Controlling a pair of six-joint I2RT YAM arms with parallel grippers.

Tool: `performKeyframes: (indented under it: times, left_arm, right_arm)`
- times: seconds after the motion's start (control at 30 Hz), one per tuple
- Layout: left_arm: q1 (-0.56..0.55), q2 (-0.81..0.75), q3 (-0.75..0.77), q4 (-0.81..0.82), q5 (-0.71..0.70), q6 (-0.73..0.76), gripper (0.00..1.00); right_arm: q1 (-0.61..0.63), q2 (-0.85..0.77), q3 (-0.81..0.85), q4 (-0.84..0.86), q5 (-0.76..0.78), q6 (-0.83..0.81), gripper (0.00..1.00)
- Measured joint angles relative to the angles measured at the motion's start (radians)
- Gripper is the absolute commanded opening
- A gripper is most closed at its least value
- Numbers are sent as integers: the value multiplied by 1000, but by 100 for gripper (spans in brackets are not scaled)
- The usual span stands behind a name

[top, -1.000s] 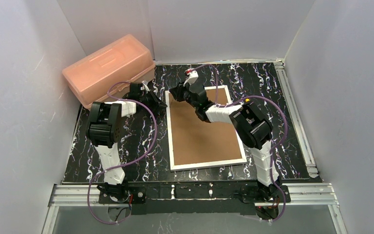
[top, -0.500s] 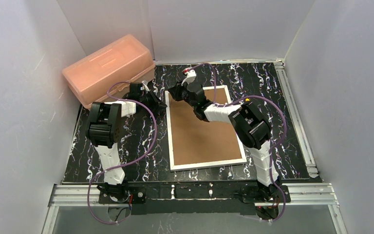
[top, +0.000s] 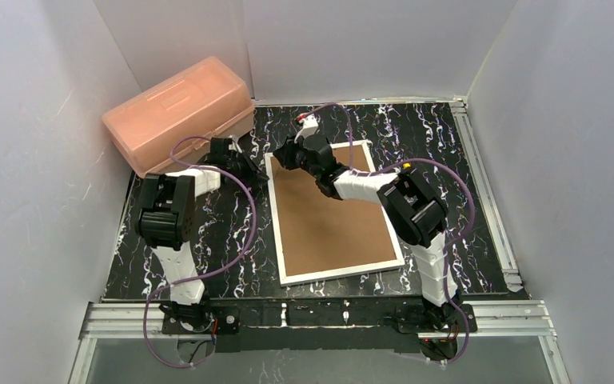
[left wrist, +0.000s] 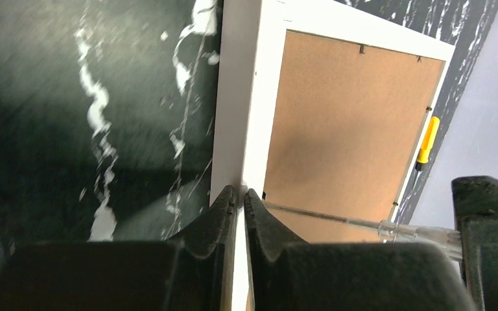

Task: Take the photo out of the frame
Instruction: Release the photo frame item from the photo frame, then adjust the screwdriver.

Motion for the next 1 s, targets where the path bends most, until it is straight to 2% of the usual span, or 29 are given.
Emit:
performKeyframes:
  times: [0.1,0.23,0.47,0.67,0.87,1.0]
  left_arm:
    - [8,-55,-55,-17,-25,-6,8]
    - [24,-141,-139,-49,-50,-10,13]
    - [32,-311,-222,-93,-79,6,37]
    - [18,-535,-330,-102,-72,55,52]
    - [-121,-792,-429,-133,-71,109,64]
    - [-240,-933,-478,-122,-72,160,67]
  right_arm:
    - [8,-40,-24,-72,-21,33,1]
    - [8,-166,-149,-140,-66,90,1]
    - [-74,-450,-346,-242,-65,83,1]
    - [-93,-669,-441,-330,-60,67,1]
    - [-88,-772,-489,-383,-90,90,1]
    - [-88,-799,-513,-396,-150,122,1]
